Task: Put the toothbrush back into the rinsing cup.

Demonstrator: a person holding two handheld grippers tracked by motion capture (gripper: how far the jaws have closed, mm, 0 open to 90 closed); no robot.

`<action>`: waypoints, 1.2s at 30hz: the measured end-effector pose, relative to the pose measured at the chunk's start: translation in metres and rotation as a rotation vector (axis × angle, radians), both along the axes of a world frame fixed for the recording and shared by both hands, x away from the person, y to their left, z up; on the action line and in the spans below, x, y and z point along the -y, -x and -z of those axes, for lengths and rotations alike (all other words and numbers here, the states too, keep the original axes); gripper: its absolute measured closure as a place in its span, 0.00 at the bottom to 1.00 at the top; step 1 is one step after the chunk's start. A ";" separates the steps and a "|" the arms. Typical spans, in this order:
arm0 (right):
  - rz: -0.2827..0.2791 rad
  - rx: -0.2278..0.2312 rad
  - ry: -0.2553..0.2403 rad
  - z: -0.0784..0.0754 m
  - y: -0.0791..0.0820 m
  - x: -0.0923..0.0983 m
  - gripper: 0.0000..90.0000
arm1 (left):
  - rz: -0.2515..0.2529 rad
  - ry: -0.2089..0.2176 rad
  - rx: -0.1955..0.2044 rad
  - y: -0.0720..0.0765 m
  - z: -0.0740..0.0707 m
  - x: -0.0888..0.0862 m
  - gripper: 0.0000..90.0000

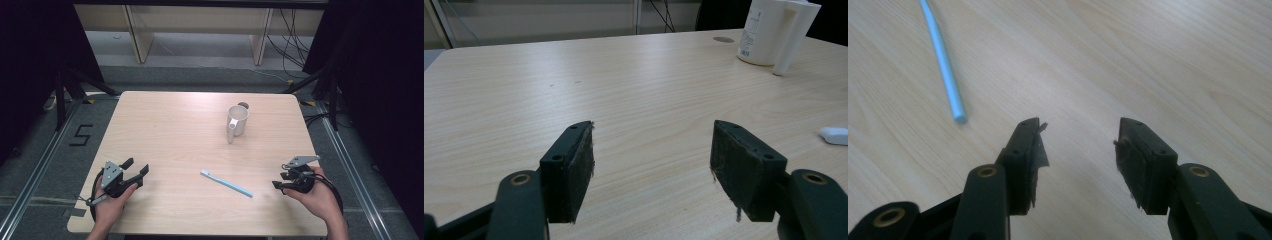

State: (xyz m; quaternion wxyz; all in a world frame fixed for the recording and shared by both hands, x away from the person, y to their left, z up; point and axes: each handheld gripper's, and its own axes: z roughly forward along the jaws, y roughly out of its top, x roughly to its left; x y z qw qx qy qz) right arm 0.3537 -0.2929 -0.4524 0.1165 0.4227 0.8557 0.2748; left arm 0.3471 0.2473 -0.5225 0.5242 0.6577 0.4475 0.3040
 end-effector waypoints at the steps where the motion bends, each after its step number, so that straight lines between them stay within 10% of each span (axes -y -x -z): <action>1: 0.000 0.000 0.000 0.000 0.000 0.000 0.59 | -0.001 0.002 0.000 0.000 0.000 0.000 0.37; 17: -0.081 -0.167 0.132 -0.021 -0.018 -0.009 0.60 | 0.002 0.012 -0.002 -0.001 0.000 0.000 0.36; 24: -0.205 -0.194 0.210 -0.020 -0.032 -0.023 0.62 | 0.004 0.011 -0.002 -0.001 0.000 0.001 0.36; 36: -0.266 -0.232 0.266 -0.016 -0.040 -0.043 0.66 | 0.007 0.012 0.001 -0.002 0.000 0.001 0.36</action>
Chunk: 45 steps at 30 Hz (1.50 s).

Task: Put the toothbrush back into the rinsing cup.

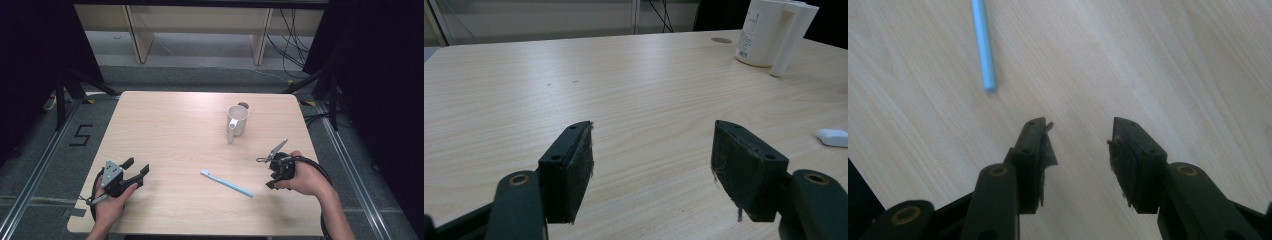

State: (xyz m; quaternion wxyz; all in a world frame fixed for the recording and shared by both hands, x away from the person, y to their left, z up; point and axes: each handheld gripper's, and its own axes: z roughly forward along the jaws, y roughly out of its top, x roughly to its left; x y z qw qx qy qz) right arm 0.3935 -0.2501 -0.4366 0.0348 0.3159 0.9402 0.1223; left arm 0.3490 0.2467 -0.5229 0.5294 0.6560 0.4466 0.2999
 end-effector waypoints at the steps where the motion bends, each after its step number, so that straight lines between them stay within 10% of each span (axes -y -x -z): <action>1: -0.010 0.002 0.002 0.001 -0.001 -0.001 0.66 | 0.000 -0.001 -0.001 0.000 0.000 0.000 0.36; 45: -0.164 -0.077 0.186 -0.004 -0.015 -0.060 0.68 | 0.009 0.005 0.010 -0.001 0.000 0.001 0.36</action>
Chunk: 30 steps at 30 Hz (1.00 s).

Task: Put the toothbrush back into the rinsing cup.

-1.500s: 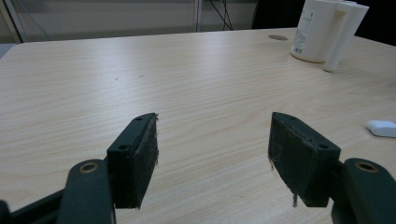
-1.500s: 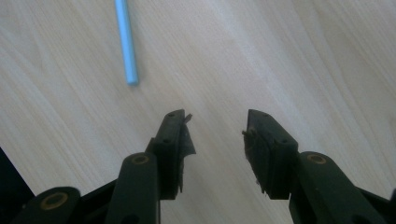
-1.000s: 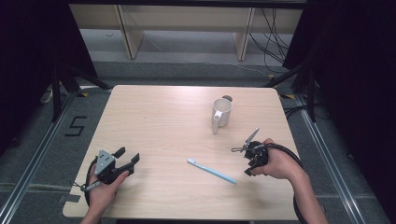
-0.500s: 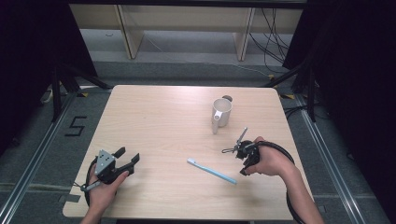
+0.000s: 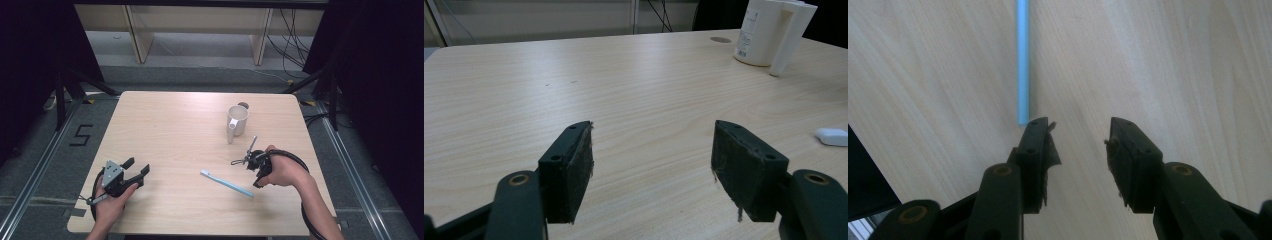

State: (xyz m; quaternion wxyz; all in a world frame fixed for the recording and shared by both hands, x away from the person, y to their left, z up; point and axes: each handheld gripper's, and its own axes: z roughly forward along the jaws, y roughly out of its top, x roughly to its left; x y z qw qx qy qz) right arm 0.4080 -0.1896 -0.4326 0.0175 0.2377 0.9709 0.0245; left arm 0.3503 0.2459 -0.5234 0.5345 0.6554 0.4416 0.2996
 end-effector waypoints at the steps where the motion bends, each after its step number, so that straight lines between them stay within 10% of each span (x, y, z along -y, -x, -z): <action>1: -0.030 0.004 -0.004 0.001 -0.002 -0.002 0.68 | 0.001 0.001 0.001 0.000 0.000 0.000 0.36; 30: -0.104 -0.034 0.023 0.000 -0.008 -0.038 0.68 | 0.001 0.002 -0.004 0.000 0.000 0.000 0.36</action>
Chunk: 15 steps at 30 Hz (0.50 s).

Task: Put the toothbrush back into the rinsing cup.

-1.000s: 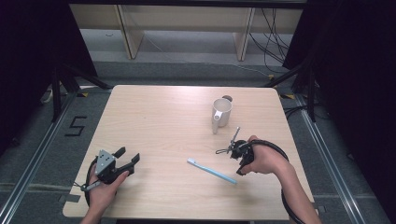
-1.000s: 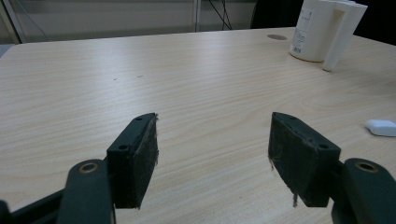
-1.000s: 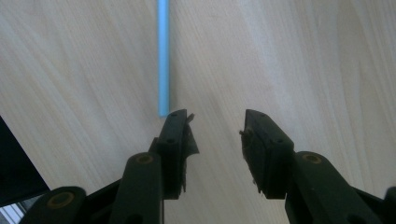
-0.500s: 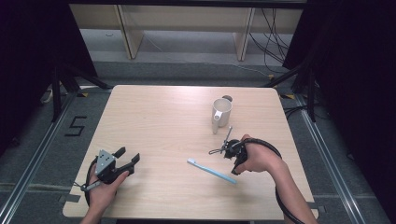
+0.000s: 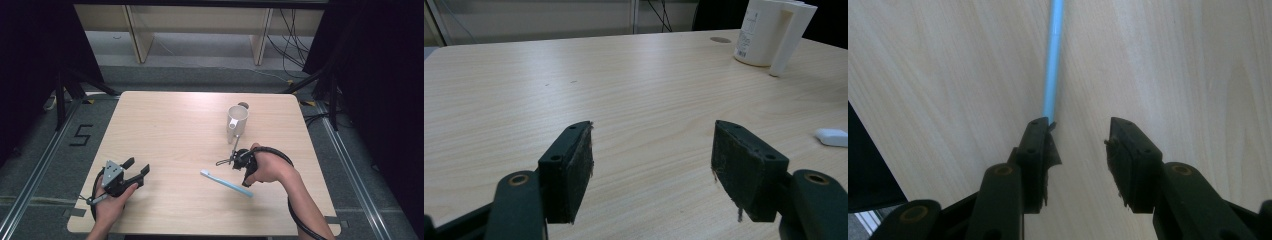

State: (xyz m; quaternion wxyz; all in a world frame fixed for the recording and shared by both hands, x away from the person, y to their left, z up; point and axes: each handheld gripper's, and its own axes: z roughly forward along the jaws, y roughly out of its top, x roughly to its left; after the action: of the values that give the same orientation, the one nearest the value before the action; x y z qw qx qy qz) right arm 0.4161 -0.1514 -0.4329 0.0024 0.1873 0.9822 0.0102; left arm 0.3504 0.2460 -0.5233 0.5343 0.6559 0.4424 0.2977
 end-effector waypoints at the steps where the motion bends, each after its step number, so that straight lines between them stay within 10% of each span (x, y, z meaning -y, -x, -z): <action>1: -0.011 0.001 0.001 0.001 -0.001 -0.003 0.69 | 0.000 0.001 0.000 0.000 0.000 0.000 0.36; 15: -0.043 -0.015 0.022 0.008 -0.005 -0.021 0.72 | 0.000 0.001 0.001 0.000 0.000 0.000 0.36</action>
State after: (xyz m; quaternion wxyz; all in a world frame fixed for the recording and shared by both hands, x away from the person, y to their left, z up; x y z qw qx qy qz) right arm 0.4207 -0.1306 -0.4410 -0.0032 0.1662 0.9861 -0.0018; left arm 0.3504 0.2462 -0.5233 0.5351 0.6554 0.4422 0.2976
